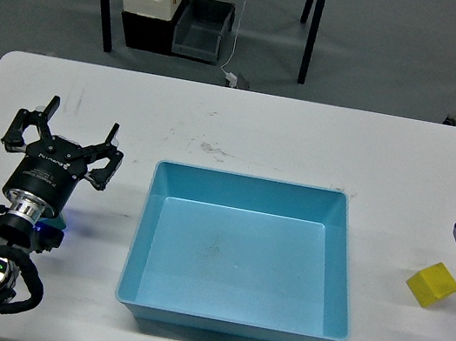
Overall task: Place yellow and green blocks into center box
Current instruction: 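Move the right gripper toward the yellow cube beside the box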
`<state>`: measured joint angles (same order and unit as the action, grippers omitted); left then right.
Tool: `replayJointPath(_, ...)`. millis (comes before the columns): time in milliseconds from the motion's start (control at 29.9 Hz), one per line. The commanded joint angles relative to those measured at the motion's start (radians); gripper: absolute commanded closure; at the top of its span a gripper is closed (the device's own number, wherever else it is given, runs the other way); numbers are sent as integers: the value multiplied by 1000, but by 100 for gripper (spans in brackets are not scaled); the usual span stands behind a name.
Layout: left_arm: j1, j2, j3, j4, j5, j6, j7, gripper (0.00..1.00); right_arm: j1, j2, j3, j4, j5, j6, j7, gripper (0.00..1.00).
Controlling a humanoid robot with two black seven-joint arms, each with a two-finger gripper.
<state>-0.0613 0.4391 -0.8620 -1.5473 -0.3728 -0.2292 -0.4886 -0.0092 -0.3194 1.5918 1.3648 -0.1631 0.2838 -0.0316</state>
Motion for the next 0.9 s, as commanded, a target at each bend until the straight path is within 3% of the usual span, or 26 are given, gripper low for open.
replayJointPath(0, 0, -10, 3, 7, 0, -1, 0, 0, 92, -134, -13, -13, -377, -81, -1, 0)
replayJointPath(167, 0, -14, 3, 15, 0, -1, 0, 0, 181, -194, -45, -10, -845, -114, -2, 0)
replayJointPath(334, 0, -19, 3, 18, 0, 1, 0, 0, 234, -413, -298, -7, -1231, -81, 18, 0)
replayJointPath(401, 0, -20, 3, 19, 0, 1, 0, 0, 305, -510, -419, -15, -1296, -80, 74, 0)
replayJointPath(602, 0, -20, 3, 23, 0, 1, 0, 0, 549, -674, -816, -23, -1323, -80, 378, 0)
replayJointPath(702, 0, -22, 3, 27, 0, 1, 0, 0, 630, -736, -973, -18, -1348, -80, 496, 0)
replayJointPath(735, 0, -22, 3, 29, 0, 1, 0, 0, 650, -757, -1024, -15, -1372, -80, 520, 1)
replayJointPath(869, 0, -28, 3, 38, 0, -1, 0, 0, 721, -797, -1180, -12, -1609, -80, 520, 1)
